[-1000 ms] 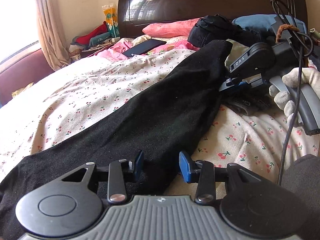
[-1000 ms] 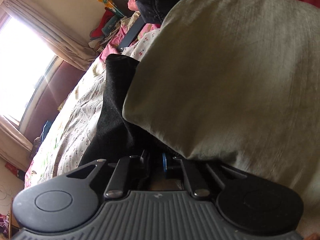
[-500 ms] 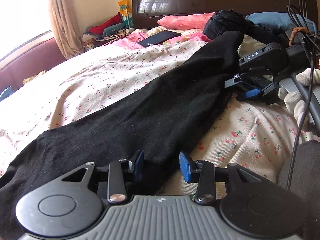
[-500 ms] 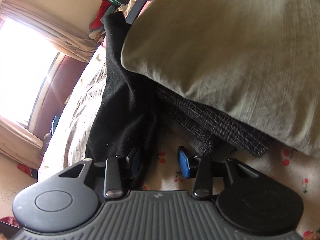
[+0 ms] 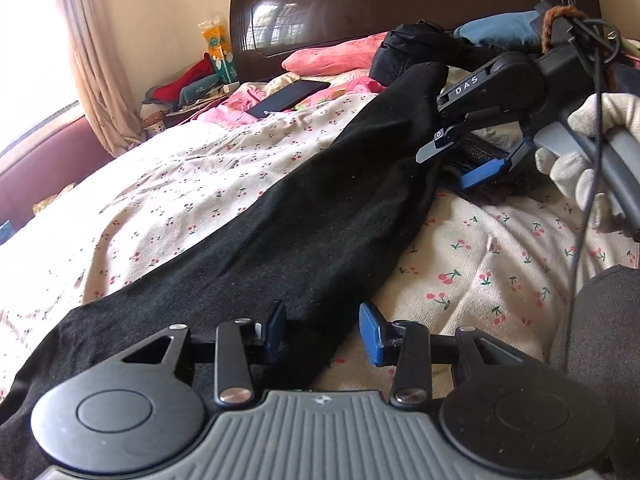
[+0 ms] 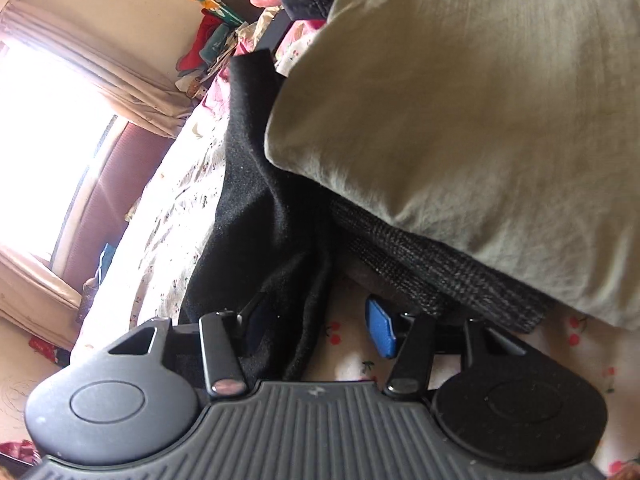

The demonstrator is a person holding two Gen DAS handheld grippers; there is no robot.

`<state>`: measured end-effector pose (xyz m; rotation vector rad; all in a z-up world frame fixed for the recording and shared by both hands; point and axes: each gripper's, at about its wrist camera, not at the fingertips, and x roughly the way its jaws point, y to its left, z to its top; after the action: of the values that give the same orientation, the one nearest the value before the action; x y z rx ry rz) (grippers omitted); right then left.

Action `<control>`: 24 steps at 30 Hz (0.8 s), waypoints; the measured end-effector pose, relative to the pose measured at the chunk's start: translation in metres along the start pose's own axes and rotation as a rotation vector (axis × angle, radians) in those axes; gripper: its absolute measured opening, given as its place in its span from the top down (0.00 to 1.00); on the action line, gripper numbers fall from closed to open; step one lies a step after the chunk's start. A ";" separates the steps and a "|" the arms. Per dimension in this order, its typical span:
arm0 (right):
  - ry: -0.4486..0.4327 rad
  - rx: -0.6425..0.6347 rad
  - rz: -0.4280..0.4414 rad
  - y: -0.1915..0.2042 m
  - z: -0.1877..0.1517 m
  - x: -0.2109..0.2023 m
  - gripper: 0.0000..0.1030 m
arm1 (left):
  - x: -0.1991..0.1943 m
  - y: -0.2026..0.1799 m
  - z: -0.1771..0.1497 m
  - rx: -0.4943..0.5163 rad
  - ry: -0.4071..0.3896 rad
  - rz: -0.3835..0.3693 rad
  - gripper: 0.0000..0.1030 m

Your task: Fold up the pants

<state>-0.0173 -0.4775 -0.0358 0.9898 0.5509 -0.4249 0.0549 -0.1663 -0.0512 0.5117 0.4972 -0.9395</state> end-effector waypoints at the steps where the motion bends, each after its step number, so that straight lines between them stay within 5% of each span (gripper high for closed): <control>1: -0.004 -0.025 0.003 0.003 -0.001 -0.006 0.47 | 0.005 -0.002 0.001 0.008 0.007 0.001 0.48; 5: 0.027 -0.035 0.050 0.005 -0.002 -0.006 0.47 | 0.017 -0.010 0.001 0.074 0.038 0.019 0.48; 15: 0.003 -0.019 0.055 0.020 0.006 0.031 0.52 | 0.012 0.005 0.003 -0.007 0.035 -0.011 0.48; 24: -0.007 -0.069 0.083 0.026 -0.005 -0.006 0.52 | 0.000 0.017 0.003 -0.060 0.008 -0.040 0.48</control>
<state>-0.0078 -0.4600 -0.0171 0.9411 0.5134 -0.3337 0.0695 -0.1599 -0.0458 0.4532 0.5432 -0.9582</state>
